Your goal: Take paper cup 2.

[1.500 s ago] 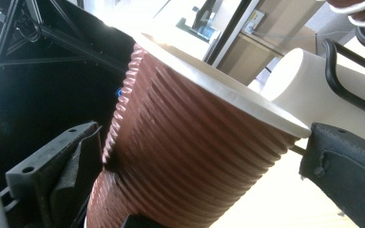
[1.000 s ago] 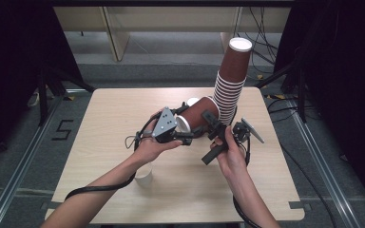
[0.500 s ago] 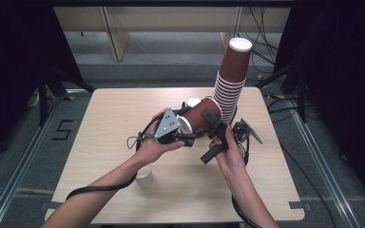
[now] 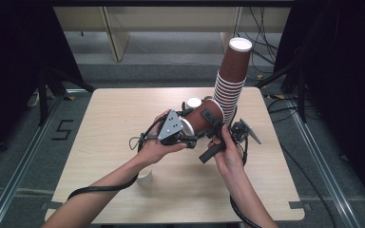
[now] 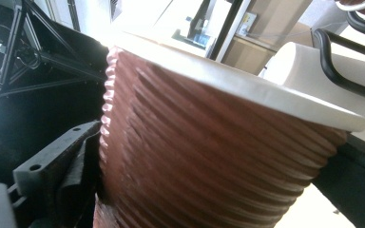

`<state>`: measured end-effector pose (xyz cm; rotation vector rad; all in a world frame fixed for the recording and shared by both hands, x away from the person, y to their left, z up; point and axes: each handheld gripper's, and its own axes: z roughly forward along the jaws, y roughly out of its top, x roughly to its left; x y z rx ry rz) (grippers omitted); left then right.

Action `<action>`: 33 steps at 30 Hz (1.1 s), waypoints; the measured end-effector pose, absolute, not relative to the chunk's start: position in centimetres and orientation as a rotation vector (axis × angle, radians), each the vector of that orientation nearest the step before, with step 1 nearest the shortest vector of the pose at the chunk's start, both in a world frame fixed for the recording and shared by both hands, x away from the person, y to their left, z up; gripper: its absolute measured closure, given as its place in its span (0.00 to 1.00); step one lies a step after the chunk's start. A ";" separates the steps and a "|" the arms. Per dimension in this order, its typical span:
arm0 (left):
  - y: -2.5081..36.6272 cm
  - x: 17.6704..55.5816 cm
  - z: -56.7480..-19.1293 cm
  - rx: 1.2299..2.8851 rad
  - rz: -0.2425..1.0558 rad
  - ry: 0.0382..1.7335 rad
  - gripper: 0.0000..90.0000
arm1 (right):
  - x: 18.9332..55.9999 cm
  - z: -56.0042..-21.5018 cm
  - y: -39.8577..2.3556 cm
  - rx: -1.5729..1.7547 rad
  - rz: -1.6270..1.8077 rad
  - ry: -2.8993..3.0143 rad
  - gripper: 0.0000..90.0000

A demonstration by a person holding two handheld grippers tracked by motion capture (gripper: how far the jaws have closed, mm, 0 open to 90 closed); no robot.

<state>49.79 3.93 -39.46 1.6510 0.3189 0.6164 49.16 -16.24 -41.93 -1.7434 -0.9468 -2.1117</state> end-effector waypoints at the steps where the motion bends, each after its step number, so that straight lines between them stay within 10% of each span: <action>1: 3.9 49.8 -39.4 1.654 0.618 0.318 0.21 | 49.2 -42.0 -16.3 -1.740 -2.125 -0.955 0.04; 33: 3.8 50.0 -39.6 1.710 0.627 0.321 0.21 | 49.0 -41.8 -16.3 -1.750 -2.175 -1.074 0.20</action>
